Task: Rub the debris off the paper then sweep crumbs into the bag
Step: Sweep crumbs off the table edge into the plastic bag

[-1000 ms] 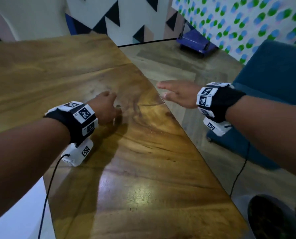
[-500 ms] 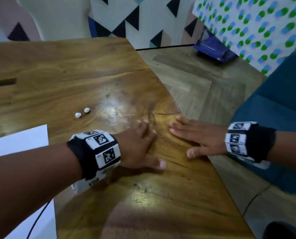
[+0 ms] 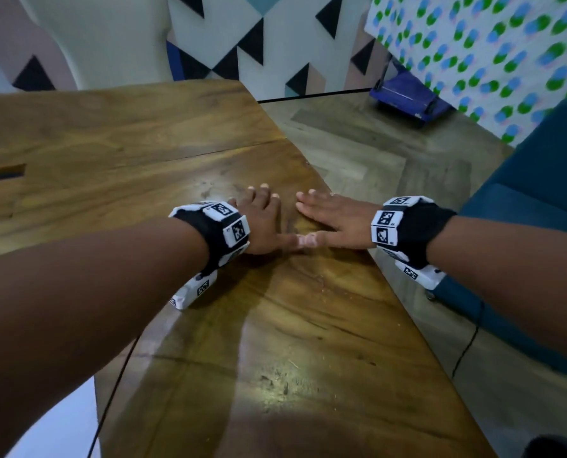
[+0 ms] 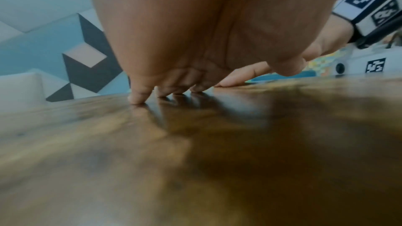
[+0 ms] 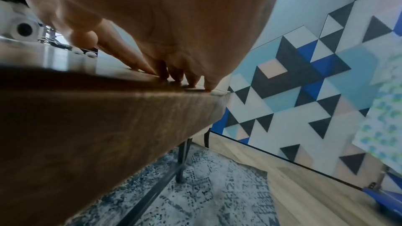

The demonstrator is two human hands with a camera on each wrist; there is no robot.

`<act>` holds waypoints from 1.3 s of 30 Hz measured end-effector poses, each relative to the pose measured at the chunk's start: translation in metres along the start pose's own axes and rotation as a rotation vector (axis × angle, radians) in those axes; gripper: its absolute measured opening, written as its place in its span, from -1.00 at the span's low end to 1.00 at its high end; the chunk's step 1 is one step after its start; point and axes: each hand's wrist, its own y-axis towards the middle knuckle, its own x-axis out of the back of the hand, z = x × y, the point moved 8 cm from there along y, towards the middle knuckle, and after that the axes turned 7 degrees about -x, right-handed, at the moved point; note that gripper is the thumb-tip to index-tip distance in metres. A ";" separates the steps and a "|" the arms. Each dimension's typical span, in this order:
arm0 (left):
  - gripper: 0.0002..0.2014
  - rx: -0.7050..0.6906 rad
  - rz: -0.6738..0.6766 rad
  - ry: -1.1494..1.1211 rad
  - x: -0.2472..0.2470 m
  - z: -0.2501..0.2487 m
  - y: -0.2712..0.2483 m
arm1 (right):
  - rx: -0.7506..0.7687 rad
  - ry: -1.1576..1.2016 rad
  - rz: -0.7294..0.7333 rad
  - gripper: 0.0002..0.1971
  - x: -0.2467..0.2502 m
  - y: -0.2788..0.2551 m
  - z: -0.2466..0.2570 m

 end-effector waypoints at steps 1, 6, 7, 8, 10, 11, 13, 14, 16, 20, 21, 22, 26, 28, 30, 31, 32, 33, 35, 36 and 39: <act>0.13 -0.027 0.023 0.008 -0.004 -0.008 -0.006 | 0.010 -0.017 0.015 -0.14 -0.004 -0.007 0.003; 0.15 -0.256 0.107 -0.015 -0.027 -0.067 -0.065 | 0.105 -0.074 0.076 0.08 -0.037 -0.073 0.034; 0.17 -0.285 0.133 -0.032 -0.031 -0.078 -0.078 | 0.122 -0.066 0.077 0.08 -0.044 -0.087 0.040; 0.16 -0.317 0.166 -0.054 -0.034 -0.088 -0.090 | 0.144 -0.037 0.076 0.06 -0.050 -0.100 0.045; 0.09 -0.404 0.233 -0.141 -0.032 -0.105 -0.113 | 0.188 0.143 0.081 0.04 -0.053 -0.125 0.051; 0.02 -0.440 0.233 -0.217 -0.025 -0.110 -0.123 | 0.186 0.295 0.057 0.01 -0.046 -0.135 0.050; -0.29 -0.453 0.095 -0.412 -0.001 -0.108 -0.129 | 0.097 0.595 -0.071 -0.06 -0.023 -0.140 0.034; -0.43 -0.428 -0.014 -0.463 0.011 -0.102 -0.125 | 0.031 0.671 -0.147 -0.07 -0.012 -0.137 0.024; -0.52 -0.350 -0.152 -0.357 0.020 -0.090 -0.108 | -0.094 0.551 -0.199 -0.15 -0.005 -0.121 0.011; -0.19 -0.277 0.074 -0.092 -0.012 -0.098 -0.091 | -0.140 0.193 -0.024 -0.19 -0.041 -0.099 0.026; -0.15 -0.315 0.129 -0.059 -0.020 -0.104 -0.095 | -0.119 0.167 0.003 -0.14 -0.049 -0.106 0.031; -0.17 -0.372 0.155 -0.054 -0.025 -0.108 -0.100 | -0.078 0.152 0.024 -0.11 -0.054 -0.116 0.038; -0.46 -0.481 -0.022 -0.263 0.003 -0.114 -0.118 | 0.029 0.510 0.034 -0.11 -0.041 -0.155 0.043; -0.56 -0.409 -0.155 -0.287 0.020 -0.107 -0.110 | -0.093 0.695 -0.137 -0.06 -0.018 -0.151 0.016; -0.44 -0.326 -0.147 -0.245 0.020 -0.106 -0.099 | -0.251 0.629 -0.197 -0.15 -0.010 -0.143 0.001; -0.37 -0.287 -0.095 -0.211 0.013 -0.106 -0.095 | -0.295 0.528 -0.145 -0.22 -0.015 -0.142 0.006; -0.33 -0.264 -0.039 -0.174 0.005 -0.107 -0.092 | -0.295 0.408 -0.066 -0.25 -0.025 -0.143 0.016; -0.31 -0.261 0.018 -0.129 -0.003 -0.110 -0.093 | -0.271 0.306 0.021 -0.23 -0.039 -0.147 0.029; -0.34 -0.330 0.089 -0.051 -0.013 -0.118 -0.101 | -0.222 0.220 0.137 -0.14 -0.062 -0.164 0.049; -0.39 -0.389 0.085 -0.065 -0.013 -0.123 -0.108 | -0.187 0.251 0.154 -0.12 -0.066 -0.172 0.054; -0.54 -0.431 -0.030 -0.262 0.003 -0.120 -0.119 | -0.141 0.567 0.032 -0.13 -0.047 -0.184 0.045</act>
